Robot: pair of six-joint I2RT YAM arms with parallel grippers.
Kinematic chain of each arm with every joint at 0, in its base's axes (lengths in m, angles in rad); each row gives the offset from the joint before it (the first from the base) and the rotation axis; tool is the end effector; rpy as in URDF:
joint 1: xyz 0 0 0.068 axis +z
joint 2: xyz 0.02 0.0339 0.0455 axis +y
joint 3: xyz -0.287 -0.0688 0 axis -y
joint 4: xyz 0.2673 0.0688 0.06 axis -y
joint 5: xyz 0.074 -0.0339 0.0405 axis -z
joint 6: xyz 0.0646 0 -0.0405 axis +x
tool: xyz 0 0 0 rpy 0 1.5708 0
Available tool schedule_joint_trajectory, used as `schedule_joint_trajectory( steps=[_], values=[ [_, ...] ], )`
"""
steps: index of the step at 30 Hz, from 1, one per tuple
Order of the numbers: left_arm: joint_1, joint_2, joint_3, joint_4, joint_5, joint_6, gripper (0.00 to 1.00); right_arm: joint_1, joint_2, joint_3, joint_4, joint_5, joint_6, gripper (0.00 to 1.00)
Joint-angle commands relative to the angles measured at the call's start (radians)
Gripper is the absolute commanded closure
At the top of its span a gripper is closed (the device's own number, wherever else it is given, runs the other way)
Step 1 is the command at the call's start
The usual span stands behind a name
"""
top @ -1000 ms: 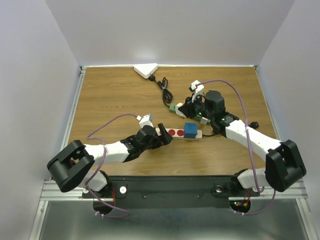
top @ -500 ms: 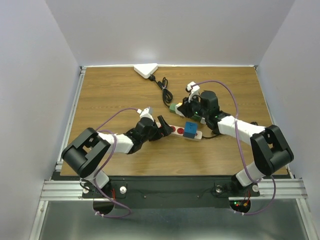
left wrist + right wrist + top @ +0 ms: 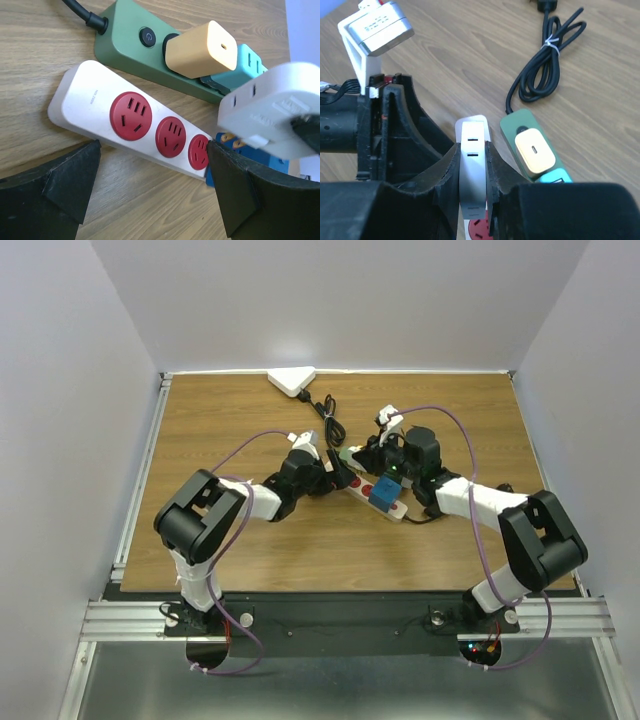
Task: Insert the plug
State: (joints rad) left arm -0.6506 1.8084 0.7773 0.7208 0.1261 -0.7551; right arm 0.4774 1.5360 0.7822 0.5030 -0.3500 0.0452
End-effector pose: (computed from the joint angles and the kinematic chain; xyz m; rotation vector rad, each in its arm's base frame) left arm 0.3196 -0.2535 0.1518 -0.0126 2.0269 -1.0523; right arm 0.3242 0.1926 0.2277 -0.6423 1.7461 0.6844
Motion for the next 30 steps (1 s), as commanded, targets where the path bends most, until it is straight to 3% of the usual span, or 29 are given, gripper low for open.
schedule_joint_trajectory(
  steps=[1,16,30],
  values=[
    [0.029,-0.106,-0.036,0.019,0.026,0.054,0.01,-0.002,0.015,0.018,0.141,0.002,-0.002,1.0],
    [0.08,-0.5,-0.107,-0.348,-0.089,0.132,0.01,-0.002,0.206,0.14,0.255,-0.078,-0.016,1.0],
    [0.126,-0.62,-0.156,-0.439,-0.1,0.158,0.01,-0.003,0.294,0.17,0.262,-0.104,-0.019,1.0]
  ],
)
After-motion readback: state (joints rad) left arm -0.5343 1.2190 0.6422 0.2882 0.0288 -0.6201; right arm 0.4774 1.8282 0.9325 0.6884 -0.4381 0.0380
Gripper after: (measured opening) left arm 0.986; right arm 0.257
